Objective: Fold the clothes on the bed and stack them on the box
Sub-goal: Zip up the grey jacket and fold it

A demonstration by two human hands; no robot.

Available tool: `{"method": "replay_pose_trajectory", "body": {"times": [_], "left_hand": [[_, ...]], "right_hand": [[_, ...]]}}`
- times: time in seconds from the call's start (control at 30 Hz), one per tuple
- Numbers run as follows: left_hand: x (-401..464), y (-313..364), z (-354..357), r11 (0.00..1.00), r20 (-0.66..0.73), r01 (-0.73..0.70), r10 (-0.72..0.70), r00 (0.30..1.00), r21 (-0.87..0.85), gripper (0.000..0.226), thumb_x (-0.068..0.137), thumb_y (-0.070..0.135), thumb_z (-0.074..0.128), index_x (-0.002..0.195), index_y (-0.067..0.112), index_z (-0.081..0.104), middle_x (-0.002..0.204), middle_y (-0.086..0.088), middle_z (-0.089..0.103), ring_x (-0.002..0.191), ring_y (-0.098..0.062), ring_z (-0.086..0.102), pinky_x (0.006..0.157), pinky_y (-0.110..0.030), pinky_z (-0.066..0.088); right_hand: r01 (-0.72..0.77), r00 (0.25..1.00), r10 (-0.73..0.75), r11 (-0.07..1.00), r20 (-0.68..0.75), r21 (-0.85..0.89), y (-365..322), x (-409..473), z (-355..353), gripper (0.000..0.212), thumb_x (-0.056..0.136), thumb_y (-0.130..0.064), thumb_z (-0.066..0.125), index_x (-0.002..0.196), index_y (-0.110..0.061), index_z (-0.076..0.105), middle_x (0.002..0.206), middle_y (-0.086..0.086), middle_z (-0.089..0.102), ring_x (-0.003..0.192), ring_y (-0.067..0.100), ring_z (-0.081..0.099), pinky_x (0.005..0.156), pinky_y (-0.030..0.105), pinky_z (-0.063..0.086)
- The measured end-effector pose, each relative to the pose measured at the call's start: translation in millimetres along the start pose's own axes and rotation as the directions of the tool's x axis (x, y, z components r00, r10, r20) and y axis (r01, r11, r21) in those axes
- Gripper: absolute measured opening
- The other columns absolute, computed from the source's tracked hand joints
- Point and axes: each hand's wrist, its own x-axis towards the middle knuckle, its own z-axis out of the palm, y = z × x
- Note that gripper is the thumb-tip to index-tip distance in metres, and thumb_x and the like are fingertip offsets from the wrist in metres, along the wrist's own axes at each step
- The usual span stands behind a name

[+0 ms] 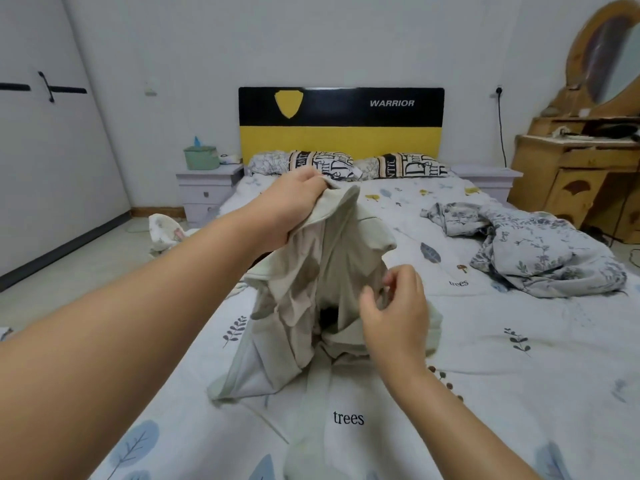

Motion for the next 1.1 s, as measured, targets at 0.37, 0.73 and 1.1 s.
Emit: {"method": "replay_pose_trajectory", "body": {"times": [0.37, 0.73, 1.1], "left_hand": [[-13, 32, -18, 0.997, 0.204, -0.049, 0.062, 0.977, -0.067, 0.03, 0.099, 0.017, 0.04, 0.073, 0.019, 0.056, 0.065, 0.001, 0.055, 0.052, -0.009, 0.049, 0.047, -0.018, 0.041], [-1, 9, -99, 0.996, -0.093, -0.059, 0.064, 0.994, 0.062, 0.009, 0.092, 0.015, 0.057, 0.085, 0.011, 0.059, 0.071, -0.007, 0.061, 0.061, -0.018, 0.056, 0.055, -0.024, 0.048], [-14, 6, -90, 0.207, 0.053, -0.113, 0.273, 0.961, 0.972, 0.042, 0.088, 0.025, 0.061, 0.061, 0.019, 0.029, 0.068, -0.005, 0.041, 0.072, -0.025, 0.042, 0.064, -0.035, 0.039]], "right_hand": [[-0.326, 0.81, 0.428, 0.897, 0.402, -0.298, 9, 9, 61, 0.033, 0.094, -0.027, 0.047, 0.123, -0.011, 0.05, 0.125, 0.011, 0.057, 0.115, 0.029, 0.054, 0.088, 0.03, 0.041], [-0.252, 0.673, 0.325, 0.945, 0.664, -0.207, 20, 67, -11, 0.01, 0.085, -0.012, 0.062, 0.095, -0.009, 0.062, 0.09, 0.013, 0.061, 0.08, 0.023, 0.058, 0.073, 0.036, 0.051], [0.38, 0.796, 0.344, 0.356, 0.498, -0.854, -30, 104, -104, 0.027, 0.082, 0.006, 0.044, 0.101, -0.012, 0.049, 0.089, 0.005, 0.049, 0.085, 0.027, 0.051, 0.065, 0.032, 0.04]]}}
